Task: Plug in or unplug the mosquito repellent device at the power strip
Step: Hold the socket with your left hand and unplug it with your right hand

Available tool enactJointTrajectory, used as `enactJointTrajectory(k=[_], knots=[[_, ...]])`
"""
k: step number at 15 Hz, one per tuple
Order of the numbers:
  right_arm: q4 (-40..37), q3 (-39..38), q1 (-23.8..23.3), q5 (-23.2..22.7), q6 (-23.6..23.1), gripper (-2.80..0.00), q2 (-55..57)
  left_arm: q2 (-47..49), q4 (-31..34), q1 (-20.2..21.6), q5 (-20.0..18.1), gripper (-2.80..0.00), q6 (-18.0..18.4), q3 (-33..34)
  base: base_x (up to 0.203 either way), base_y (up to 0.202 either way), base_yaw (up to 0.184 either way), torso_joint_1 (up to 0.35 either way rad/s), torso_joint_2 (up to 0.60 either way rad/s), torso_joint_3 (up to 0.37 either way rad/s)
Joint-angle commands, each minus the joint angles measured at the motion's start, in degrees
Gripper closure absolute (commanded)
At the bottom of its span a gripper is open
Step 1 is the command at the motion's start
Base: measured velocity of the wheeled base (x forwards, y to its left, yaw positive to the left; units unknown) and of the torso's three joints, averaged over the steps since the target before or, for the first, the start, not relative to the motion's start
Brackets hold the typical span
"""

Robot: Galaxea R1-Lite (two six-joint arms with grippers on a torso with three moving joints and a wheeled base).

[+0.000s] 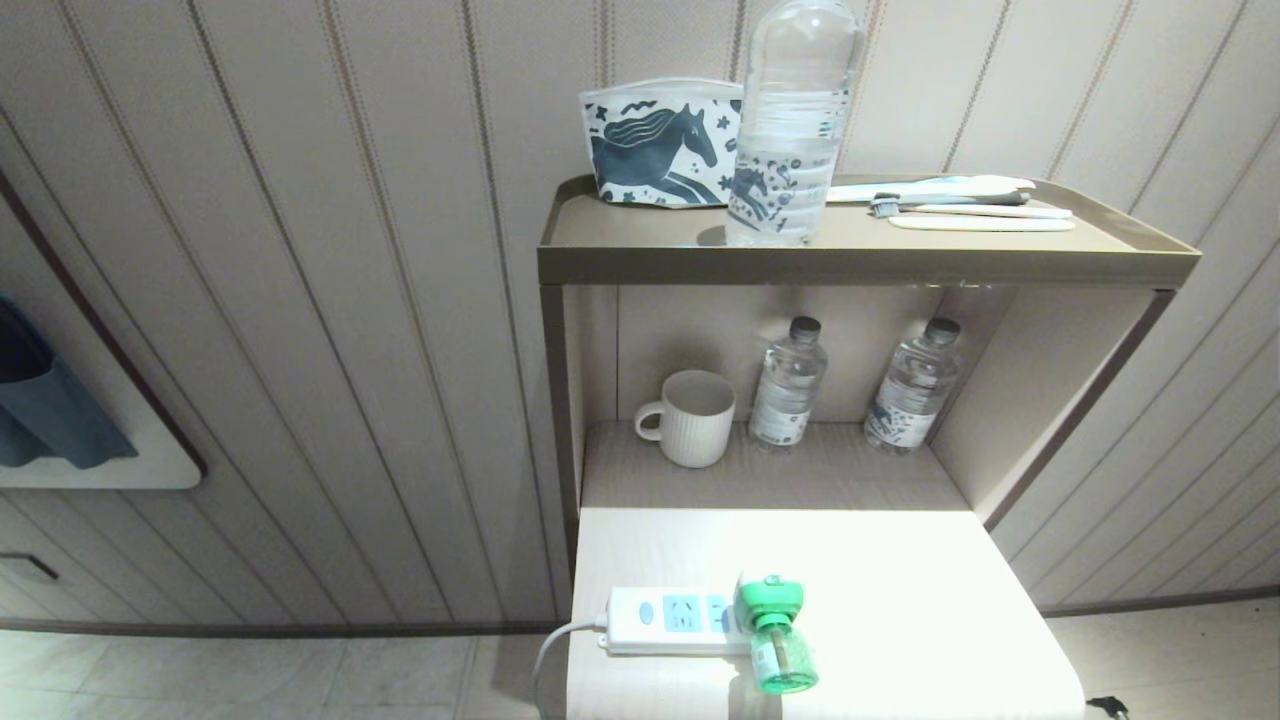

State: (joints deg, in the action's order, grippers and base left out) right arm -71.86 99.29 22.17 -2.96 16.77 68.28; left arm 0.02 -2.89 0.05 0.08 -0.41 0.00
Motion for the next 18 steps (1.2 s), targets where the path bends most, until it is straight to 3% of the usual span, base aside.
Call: enactJointTrajectory(k=[1,5,8,11,12,14,18], knots=[[-5.22,1.81,6.04,0.32,1.52,0.0,8.91,-0.02,-0.01,0.04,0.01,0.0,-0.02,0.0,0.0,0.0,0.0,0.0,0.0,0.0],[-8.32,4.05,17.22,3.32,8.56,0.0,18.15,-0.01,-0.01,-0.02,0.01,0.0,-0.02,0.0,0.0,0.0,0.0,0.0,0.0,0.0],[-8.73,6.2,23.85,9.84,14.28,0.0,25.68,0.06,0.08,-0.03,0.01,0.0,-0.02,0.0,0.0,0.0,0.0,0.0,0.0,0.0],[-8.67,6.56,28.43,12.18,18.68,0.0,31.38,0.06,0.08,-0.04,0.01,0.0,-0.02,0.0,0.0,0.0,0.0,0.0,0.0,0.0],[-8.75,5.9,29.34,14.01,19.26,-2.8,32.47,0.01,0.08,0.0,0.01,0.0,-0.02,0.0,0.0,0.0,0.0,0.0,0.0,0.0],[-8.46,7.21,29.39,17.43,19.43,-2.8,34.92,0.01,0.08,-0.01,0.01,0.0,-0.02,0.0,0.0,0.0,0.0,0.0,0.0,0.0],[-7.98,9.86,29.15,17.1,21.08,-2.8,40.1,0.06,0.08,-0.05,0.01,0.0,-0.02,0.0,0.0,0.0,0.0,0.0,0.0,0.0]])
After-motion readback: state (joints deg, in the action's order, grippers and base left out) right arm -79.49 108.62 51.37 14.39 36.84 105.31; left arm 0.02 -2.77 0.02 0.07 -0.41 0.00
